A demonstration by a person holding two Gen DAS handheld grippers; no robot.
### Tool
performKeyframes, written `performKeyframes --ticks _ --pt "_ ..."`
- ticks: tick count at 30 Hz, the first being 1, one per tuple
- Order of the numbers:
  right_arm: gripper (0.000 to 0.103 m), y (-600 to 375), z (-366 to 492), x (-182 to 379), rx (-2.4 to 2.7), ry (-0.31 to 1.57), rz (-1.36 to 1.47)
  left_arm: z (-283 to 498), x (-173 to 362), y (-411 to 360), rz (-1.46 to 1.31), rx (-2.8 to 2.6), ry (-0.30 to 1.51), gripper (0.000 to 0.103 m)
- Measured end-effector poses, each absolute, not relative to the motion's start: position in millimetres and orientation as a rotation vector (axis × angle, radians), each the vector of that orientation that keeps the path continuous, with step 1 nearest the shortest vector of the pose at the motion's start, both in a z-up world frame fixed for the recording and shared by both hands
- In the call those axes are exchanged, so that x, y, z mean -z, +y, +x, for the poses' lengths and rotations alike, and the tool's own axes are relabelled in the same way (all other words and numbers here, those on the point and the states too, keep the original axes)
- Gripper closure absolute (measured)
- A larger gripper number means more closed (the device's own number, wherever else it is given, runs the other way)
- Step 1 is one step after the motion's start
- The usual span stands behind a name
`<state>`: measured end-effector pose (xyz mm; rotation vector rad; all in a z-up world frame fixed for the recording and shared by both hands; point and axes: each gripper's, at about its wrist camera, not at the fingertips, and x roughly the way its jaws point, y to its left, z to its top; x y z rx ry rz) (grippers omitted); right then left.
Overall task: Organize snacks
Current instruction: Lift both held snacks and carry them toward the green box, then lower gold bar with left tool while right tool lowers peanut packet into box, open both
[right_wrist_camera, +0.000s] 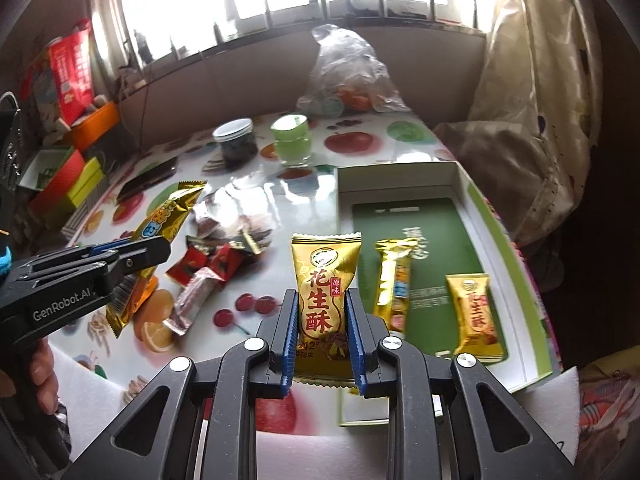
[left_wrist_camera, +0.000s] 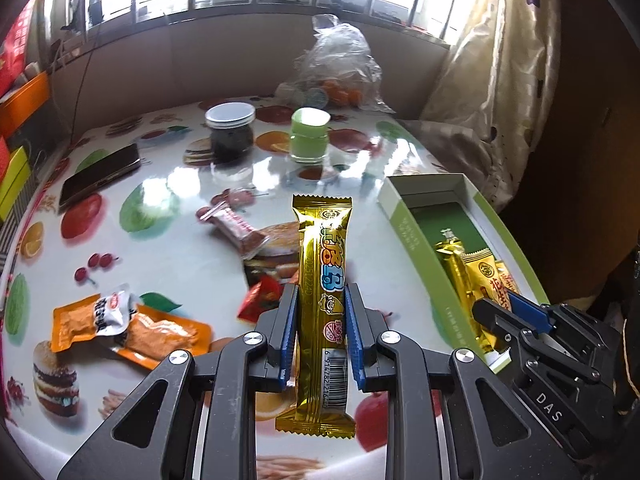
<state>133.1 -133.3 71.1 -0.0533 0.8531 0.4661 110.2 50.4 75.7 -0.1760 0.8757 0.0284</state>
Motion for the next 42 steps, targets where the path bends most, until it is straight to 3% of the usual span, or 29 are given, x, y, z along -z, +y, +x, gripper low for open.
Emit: performKeyframes --ticks 42 --pt "0.081 -201 174 -35 -0.238 0.909 -0.066 195 -48 -57 -0.168 0.183 0.990 0.079"
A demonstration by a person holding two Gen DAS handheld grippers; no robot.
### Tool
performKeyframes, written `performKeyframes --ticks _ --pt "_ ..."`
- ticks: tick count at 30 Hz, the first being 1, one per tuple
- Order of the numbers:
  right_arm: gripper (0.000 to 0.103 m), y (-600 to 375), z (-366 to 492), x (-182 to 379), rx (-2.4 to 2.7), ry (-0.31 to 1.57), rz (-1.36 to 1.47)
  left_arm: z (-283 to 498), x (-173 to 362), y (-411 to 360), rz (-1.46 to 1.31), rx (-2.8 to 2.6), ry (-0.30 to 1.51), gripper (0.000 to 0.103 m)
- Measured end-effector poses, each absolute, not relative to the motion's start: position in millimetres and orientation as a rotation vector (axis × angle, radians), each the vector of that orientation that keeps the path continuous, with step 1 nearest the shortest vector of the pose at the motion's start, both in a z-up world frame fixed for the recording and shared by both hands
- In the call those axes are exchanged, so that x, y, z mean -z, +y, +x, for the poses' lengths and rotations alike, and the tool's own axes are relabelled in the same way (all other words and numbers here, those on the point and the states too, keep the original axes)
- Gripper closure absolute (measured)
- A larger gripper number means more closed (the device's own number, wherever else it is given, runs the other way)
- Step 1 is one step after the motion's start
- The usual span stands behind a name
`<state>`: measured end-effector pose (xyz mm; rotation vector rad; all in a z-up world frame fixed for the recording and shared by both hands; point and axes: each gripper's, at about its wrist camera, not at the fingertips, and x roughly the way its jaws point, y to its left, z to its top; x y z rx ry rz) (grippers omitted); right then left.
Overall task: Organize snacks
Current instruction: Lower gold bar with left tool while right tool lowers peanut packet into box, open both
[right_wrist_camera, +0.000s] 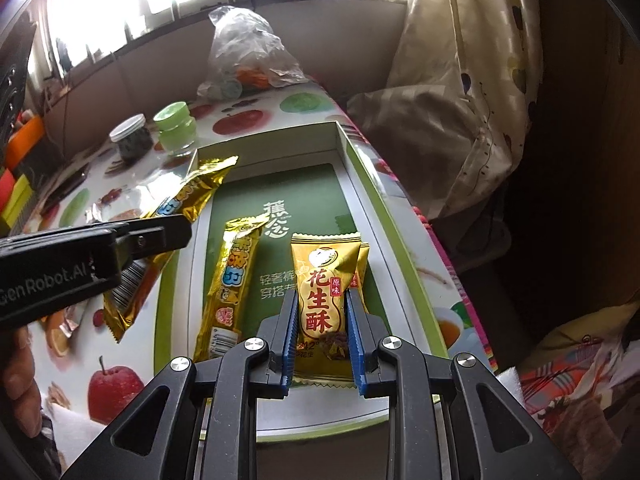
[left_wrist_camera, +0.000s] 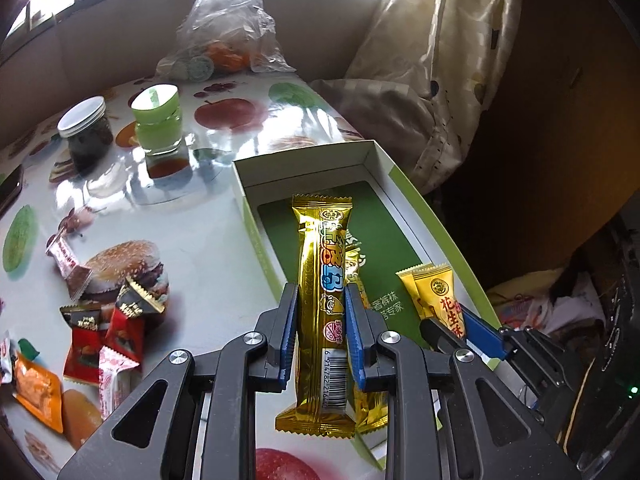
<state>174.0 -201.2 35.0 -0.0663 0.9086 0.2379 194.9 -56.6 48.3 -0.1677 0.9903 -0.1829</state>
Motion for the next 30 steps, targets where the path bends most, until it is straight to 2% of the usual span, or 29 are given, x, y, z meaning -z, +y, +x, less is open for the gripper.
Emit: performKeyframes --ticks 24,30 --pt "0.081 -201 176 -35 -0.235 0.903 -0.084 204 -33 -68 -0.153 0.184 1.030 0.079" --pt "0.075 -200 176 -37 -0.234 0.897 -0.078 205 -34 -70 -0.149 0.189 1.034 0.077"
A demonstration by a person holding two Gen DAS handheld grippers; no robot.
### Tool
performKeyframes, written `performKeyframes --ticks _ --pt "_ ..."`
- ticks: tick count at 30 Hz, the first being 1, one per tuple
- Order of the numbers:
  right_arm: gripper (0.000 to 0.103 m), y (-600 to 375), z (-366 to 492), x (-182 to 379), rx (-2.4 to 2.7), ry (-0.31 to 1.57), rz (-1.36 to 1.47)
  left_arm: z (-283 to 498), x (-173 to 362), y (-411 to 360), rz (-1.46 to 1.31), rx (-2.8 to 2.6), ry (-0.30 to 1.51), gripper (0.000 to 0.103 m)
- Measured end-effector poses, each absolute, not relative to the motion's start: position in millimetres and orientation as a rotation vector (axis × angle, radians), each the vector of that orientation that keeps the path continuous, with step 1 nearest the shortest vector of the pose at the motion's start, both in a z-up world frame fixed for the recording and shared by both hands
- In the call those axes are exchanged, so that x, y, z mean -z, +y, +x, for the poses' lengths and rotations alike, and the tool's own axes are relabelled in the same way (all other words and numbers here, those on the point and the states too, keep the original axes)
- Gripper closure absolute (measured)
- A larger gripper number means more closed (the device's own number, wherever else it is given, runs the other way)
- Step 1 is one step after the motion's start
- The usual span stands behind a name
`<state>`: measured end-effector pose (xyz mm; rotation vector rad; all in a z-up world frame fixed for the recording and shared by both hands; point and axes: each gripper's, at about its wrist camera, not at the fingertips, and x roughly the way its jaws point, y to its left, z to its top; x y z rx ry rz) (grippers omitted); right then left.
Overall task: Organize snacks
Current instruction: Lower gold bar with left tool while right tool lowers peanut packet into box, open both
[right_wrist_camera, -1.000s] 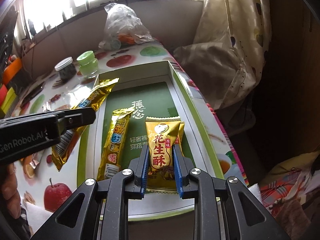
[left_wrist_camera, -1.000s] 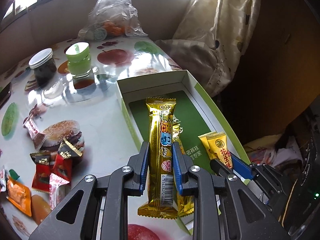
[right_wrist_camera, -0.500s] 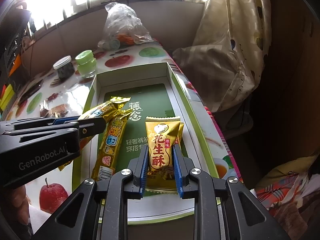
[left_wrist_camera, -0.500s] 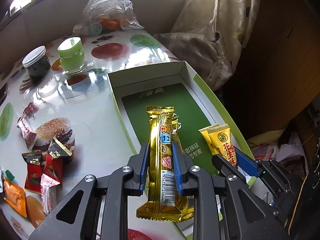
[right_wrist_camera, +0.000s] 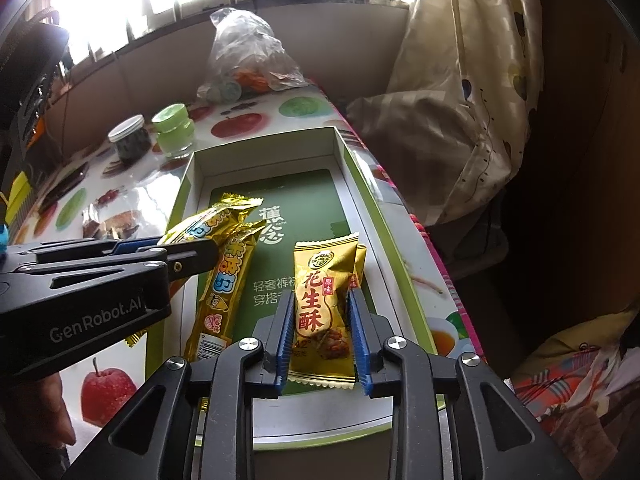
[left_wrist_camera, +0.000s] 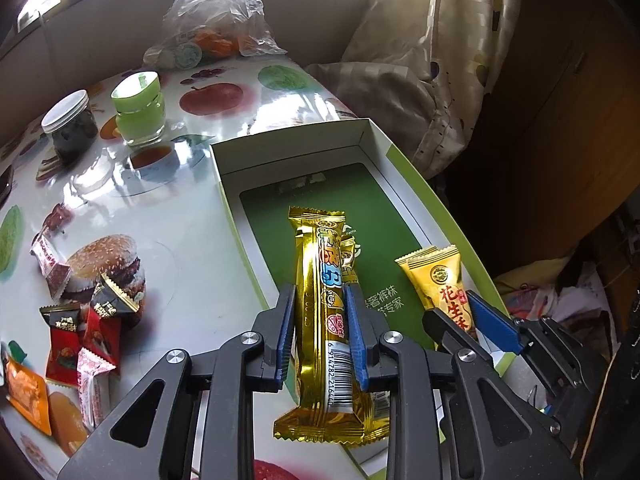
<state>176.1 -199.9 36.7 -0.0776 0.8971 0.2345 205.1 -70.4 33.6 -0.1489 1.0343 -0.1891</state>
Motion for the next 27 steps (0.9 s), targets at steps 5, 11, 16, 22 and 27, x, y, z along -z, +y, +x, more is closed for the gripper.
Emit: performKeyframes --ticks 5,11,16,22,27 --pt "0.071 -200 176 -38 -0.228 0.898 -0.074 204 -35 -71 -0.146 0.195 1.032 0.072" --pt "0.065 -204 177 -37 -0.219 0.899 -0.062 202 -37 -72 -0.144 0.203 1.027 0.066" --pt "0.062 -206 174 -38 -0.213 0.894 -0.058 199 -41 -73 -0.142 0.200 1.020 0.064" --pt "0.057 -208 171 -41 -0.201 0.888 -0.052 192 -48 -72 -0.135 0.201 0.999 0.055" --pt "0.056 -208 166 -44 -0.198 0.880 -0.043 186 -52 -67 -0.138 0.191 0.984 0.053"
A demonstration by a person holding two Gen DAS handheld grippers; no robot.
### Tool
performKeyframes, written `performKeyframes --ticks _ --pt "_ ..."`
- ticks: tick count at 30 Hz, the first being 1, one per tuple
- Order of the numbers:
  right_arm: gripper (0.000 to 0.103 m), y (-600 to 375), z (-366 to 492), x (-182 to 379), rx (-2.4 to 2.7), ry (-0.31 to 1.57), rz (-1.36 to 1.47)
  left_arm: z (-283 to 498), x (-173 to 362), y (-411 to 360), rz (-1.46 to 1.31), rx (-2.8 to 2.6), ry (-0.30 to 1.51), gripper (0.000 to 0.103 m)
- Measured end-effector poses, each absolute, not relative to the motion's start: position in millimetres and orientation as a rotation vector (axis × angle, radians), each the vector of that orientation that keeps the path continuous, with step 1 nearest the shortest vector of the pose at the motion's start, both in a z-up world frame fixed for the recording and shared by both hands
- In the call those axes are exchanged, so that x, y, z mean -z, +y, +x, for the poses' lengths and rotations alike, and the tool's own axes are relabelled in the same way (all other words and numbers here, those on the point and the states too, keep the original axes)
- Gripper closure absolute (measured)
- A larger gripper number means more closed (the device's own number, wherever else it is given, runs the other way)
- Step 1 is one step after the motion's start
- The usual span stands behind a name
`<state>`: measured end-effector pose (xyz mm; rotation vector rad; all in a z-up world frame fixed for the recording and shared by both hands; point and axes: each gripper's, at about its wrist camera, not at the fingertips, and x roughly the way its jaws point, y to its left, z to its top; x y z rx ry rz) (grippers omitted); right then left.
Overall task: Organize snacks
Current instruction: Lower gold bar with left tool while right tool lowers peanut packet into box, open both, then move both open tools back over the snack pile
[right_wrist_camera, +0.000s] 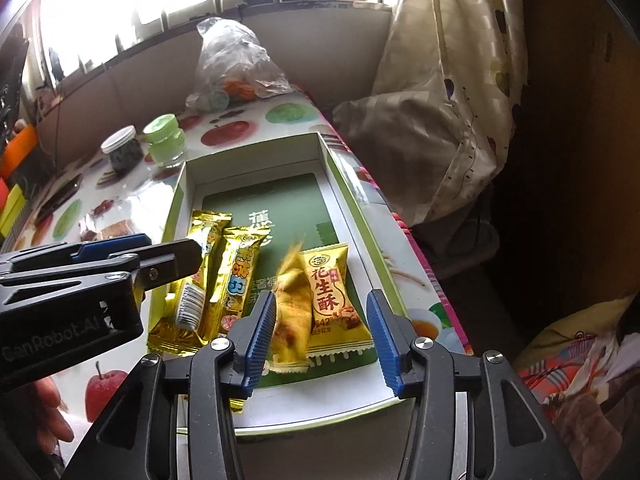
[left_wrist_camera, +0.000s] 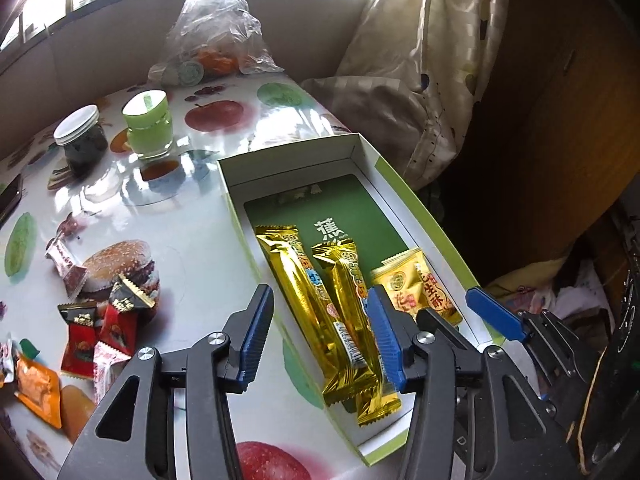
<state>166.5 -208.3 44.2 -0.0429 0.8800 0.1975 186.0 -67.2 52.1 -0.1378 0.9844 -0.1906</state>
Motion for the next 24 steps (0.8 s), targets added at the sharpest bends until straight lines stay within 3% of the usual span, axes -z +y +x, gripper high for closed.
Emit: performKeyframes --ticks 24 --pt "0.055 -187 139 -63 -0.234 0.840 -0.031 140 -76 -30 -0.136 0.107 0.896 0.053"
